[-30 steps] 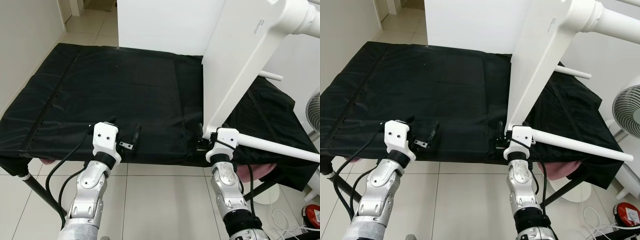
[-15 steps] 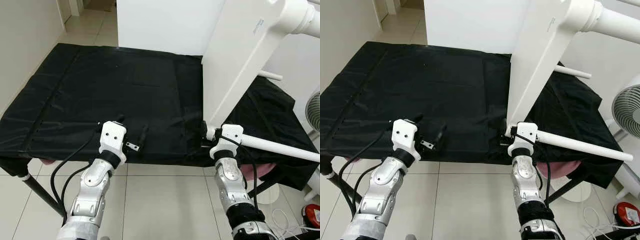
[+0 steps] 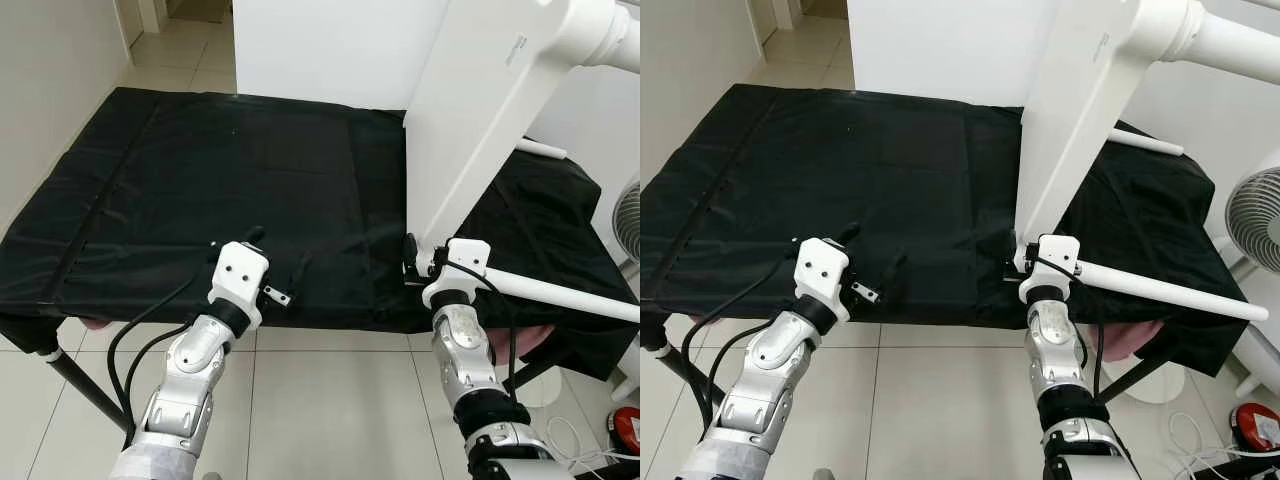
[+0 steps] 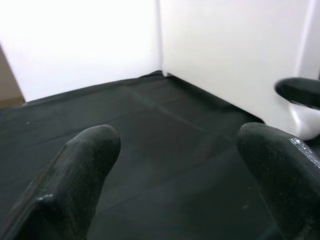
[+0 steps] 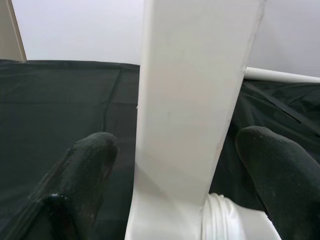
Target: Building children table
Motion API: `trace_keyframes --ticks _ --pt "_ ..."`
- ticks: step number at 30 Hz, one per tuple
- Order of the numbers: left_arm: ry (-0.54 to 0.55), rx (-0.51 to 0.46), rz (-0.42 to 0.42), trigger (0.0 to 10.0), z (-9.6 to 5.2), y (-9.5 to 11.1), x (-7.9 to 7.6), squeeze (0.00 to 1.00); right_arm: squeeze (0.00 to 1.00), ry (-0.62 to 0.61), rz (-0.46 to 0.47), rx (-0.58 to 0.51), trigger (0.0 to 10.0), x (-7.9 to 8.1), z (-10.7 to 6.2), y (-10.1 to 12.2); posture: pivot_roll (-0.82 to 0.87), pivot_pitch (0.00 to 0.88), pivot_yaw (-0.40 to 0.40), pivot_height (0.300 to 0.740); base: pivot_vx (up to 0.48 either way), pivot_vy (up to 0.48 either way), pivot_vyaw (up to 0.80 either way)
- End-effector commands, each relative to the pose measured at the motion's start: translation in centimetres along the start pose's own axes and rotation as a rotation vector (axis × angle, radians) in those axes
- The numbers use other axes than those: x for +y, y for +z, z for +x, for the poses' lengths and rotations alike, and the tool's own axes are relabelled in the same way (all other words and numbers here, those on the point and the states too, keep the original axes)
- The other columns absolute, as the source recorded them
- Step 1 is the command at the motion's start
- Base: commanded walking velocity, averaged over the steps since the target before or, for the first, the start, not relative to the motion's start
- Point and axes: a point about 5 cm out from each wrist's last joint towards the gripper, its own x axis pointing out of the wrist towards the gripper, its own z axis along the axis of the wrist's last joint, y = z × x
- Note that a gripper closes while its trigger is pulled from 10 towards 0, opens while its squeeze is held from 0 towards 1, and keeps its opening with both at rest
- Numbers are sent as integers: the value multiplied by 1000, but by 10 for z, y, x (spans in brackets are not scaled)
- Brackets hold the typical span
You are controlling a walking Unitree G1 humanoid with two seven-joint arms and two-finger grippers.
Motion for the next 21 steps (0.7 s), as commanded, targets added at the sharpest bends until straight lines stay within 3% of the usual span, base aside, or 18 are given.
trace_keyframes --ticks 1,21 --pt "-29 12 0 10000 -1 -1 -4 0 0 -11 8 1 10000 -4 2 0 -6 0 -39 740 0 0 0" --pt "-30 22 16 10000 -3 6 -1 0 0 -7 35 12 10000 1 21 3 12 0 -13 740 0 0 0"
